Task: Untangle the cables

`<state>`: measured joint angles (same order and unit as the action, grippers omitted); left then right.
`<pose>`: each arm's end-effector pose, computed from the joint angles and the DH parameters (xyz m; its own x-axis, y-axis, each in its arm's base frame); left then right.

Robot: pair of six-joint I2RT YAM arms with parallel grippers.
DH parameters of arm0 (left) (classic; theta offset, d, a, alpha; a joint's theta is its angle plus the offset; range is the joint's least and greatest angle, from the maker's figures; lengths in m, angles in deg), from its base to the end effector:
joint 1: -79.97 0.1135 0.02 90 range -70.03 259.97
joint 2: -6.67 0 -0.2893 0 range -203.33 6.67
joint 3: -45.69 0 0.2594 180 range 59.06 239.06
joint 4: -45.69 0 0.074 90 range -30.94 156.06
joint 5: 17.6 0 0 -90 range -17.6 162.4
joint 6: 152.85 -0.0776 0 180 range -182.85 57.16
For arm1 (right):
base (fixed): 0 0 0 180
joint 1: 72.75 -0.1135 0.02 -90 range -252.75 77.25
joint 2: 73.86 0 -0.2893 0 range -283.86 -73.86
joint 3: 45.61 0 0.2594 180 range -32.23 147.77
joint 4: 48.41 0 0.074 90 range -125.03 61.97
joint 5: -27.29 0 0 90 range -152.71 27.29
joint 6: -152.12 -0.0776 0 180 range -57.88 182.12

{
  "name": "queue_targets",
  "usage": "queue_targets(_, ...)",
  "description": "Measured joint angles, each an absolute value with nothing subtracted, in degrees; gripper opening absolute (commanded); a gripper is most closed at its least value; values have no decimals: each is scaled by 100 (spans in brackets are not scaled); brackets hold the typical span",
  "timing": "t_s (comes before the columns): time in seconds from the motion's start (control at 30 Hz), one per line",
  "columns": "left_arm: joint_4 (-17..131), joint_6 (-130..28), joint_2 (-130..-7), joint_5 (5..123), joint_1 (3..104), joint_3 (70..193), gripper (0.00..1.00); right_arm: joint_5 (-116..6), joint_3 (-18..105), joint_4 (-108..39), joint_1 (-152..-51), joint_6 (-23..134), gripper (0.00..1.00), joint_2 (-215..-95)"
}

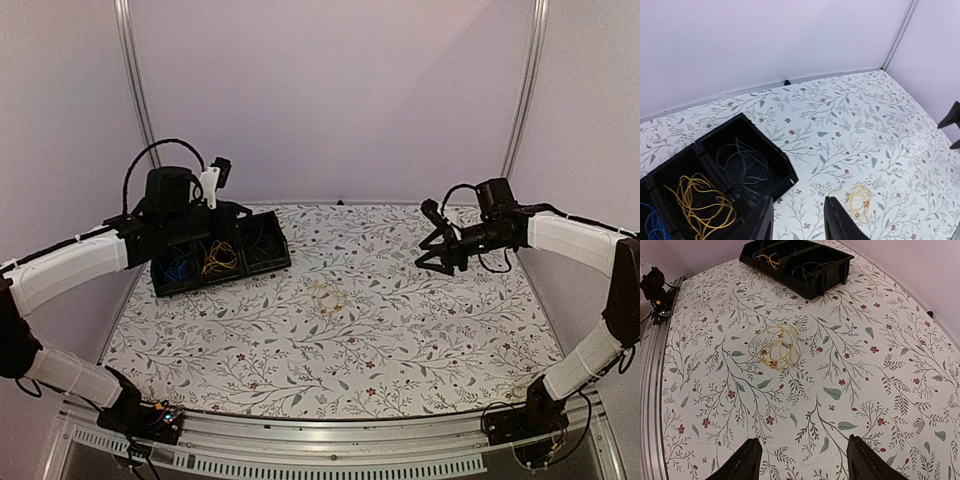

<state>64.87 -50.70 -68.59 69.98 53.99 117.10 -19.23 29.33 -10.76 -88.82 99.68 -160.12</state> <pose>0.3084 -0.1539 0.3166 -0.4433 -0.0179 -0.8962 0.3880 0.8975 -0.2098 0.3129 0.1457 0.2530 -0.1876 -0.5144 -0.8368 -0.9452 0.3263 0.0113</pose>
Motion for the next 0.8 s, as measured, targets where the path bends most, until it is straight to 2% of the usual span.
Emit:
queue_targets(0.17,6211,-4786,-6999,6806,4455,11433,34,-1991,2933,-1076,-9114,9973,62,-16169)
queue_targets(0.33,6174,-3709,-7920,6992,3854,11424,37,-2211,3049,-1006,-9486,10025,59,-16532)
queue_targets(0.6,5735,-2305,-9203,7046,3491,11280,36,-2533,3114,-835,-9702,10104,59,-16821)
queue_targets(0.8,5195,-1934,-9841,6952,3475,11444,28,-2662,3119,-814,-9706,10143,59,-16823)
